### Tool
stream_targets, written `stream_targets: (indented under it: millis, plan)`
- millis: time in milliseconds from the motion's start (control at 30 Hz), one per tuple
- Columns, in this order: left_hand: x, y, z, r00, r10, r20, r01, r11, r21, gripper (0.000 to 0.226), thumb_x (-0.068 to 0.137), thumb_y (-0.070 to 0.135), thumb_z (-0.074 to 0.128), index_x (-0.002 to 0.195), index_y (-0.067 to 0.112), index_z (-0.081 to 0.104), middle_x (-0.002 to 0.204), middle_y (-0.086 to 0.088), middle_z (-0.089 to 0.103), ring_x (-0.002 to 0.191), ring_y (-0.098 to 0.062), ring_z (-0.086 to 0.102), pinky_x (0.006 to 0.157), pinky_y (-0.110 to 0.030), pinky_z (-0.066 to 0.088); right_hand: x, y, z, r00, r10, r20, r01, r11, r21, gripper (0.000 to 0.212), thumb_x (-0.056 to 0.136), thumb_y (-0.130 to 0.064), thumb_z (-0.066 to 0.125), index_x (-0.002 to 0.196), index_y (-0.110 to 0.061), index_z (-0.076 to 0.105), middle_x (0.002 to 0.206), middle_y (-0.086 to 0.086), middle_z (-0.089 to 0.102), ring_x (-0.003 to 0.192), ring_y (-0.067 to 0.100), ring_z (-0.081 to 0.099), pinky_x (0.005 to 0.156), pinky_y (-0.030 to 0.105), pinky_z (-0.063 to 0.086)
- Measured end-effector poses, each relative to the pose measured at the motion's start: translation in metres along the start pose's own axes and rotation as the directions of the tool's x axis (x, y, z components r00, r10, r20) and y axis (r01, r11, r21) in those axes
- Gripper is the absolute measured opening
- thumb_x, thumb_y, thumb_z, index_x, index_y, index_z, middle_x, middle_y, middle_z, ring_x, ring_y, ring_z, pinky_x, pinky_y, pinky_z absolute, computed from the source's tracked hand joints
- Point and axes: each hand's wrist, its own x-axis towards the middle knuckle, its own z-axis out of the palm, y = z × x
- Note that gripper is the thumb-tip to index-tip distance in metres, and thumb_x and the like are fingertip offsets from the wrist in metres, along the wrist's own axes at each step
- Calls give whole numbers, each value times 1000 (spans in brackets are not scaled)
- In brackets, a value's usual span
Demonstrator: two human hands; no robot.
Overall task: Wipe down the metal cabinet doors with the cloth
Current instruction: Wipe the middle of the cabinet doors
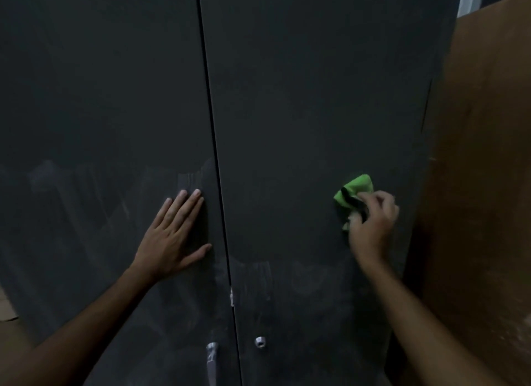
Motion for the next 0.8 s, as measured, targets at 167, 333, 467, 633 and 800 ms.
stream_targets:
  millis: [167, 333, 467, 633, 800]
  plan:
    - [0, 1, -2, 1000, -3, 14, 3, 1000, 2, 100, 97, 72, 41, 166, 4, 16, 176, -13, 11, 163, -33, 11, 133, -49, 8, -45, 43, -4, 923, -199, 330, 226, 973, -46, 44, 63, 5, 82, 103, -10, 73, 113, 8, 54, 103, 32, 55, 84, 36, 52]
    - [0, 7, -3, 999, -33, 8, 33, 999, -34, 99, 97, 69, 44, 167, 4, 16, 176, -12, 11, 163, -34, 12, 132, -51, 11, 22, 38, -16, 994, 100, -39, -101, 995, -17, 40, 78, -4, 73, 114, -19, 64, 122, 0, 45, 103, 2, 37, 84, 9, 30]
    - [0, 10, -2, 998, -55, 9, 55, 998, -41, 99, 96, 68, 45, 167, 4, 15, 176, -13, 11, 163, -34, 11, 132, -52, 10, -32, 40, -5, 938, -203, 280, 228, 972, -60, 47, 70, 5, 77, 114, -11, 71, 129, 11, 53, 115, 29, 51, 93, 31, 47]
    - [0, 15, -7, 996, -84, 36, 86, 995, -49, 99, 95, 68, 44, 167, 6, 14, 176, -11, 9, 163, -34, 10, 132, -51, 9, 18, 78, -36, 979, 185, 86, -177, 980, -88, 39, 74, 10, 69, 110, -6, 69, 124, 13, 50, 114, 34, 50, 95, 28, 34]
    - [0, 25, -7, 993, -117, 23, 118, 991, -60, 101, 94, 65, 46, 167, 4, 14, 176, -12, 8, 163, -35, 9, 132, -53, 9, 5, 50, -23, 979, -105, 173, 121, 989, -87, 48, 74, 7, 70, 118, -12, 68, 134, 9, 50, 120, 27, 48, 97, 27, 41]
